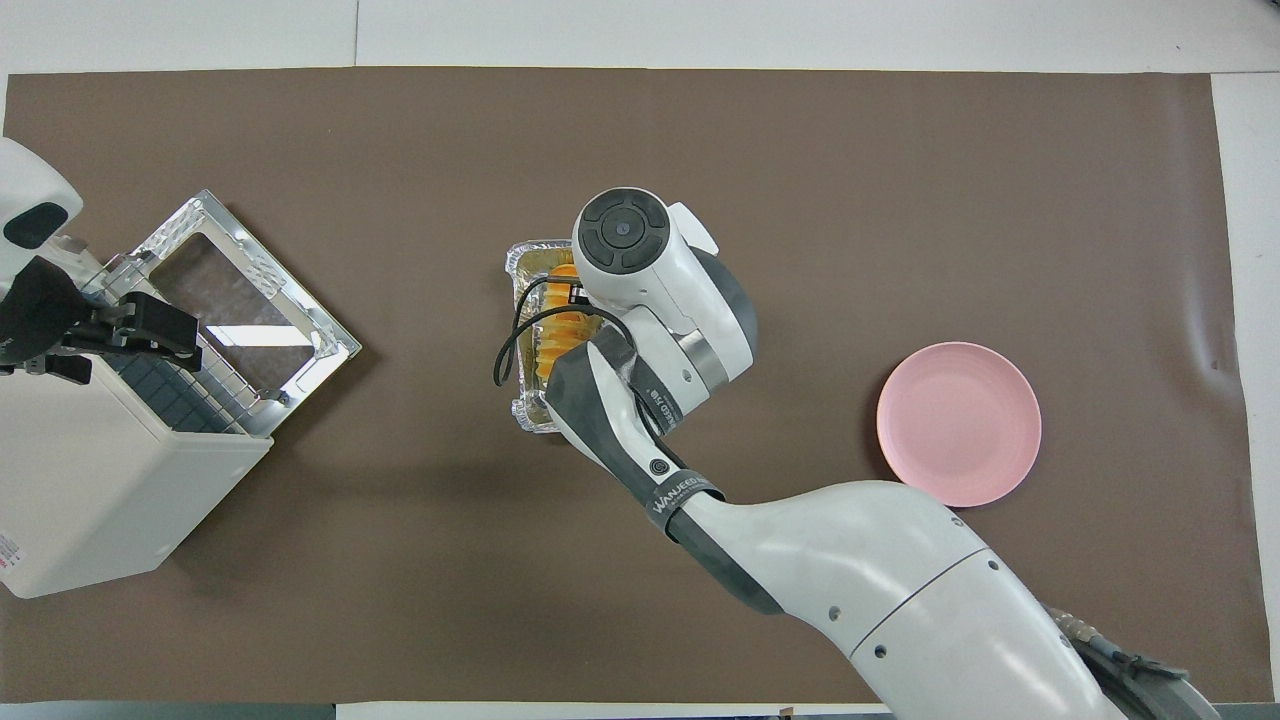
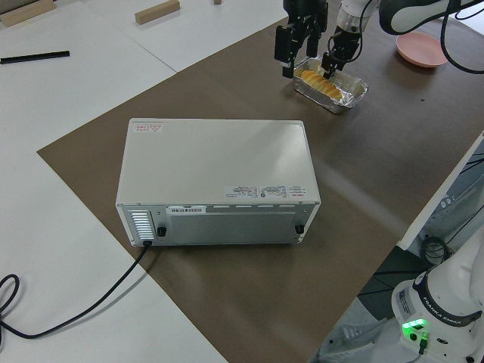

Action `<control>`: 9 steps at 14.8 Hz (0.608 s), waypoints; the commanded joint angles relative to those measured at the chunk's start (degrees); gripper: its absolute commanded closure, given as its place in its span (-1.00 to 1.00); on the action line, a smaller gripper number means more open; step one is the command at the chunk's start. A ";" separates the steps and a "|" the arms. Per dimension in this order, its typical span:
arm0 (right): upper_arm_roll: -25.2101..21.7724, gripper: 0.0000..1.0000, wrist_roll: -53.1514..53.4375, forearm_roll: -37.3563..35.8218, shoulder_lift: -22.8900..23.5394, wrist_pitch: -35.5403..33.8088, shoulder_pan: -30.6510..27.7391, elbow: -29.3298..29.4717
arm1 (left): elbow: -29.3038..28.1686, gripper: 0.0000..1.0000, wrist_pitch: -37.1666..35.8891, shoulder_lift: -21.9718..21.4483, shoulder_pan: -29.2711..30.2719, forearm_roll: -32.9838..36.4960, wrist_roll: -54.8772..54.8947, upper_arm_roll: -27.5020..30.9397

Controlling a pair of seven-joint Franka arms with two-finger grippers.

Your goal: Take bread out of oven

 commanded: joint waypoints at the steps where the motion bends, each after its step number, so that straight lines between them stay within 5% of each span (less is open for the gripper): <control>1: 0.17 1.00 0.67 -1.42 0.56 -0.44 0.17 1.13 | -0.76 -1.00 0.09 -1.11 0.94 -0.62 1.25 -0.47; 9: 0.52 1.00 -3.10 0.68 -1.02 -5.88 -3.86 4.11 | -0.76 -1.00 0.00 -1.20 0.94 -0.62 0.55 -0.47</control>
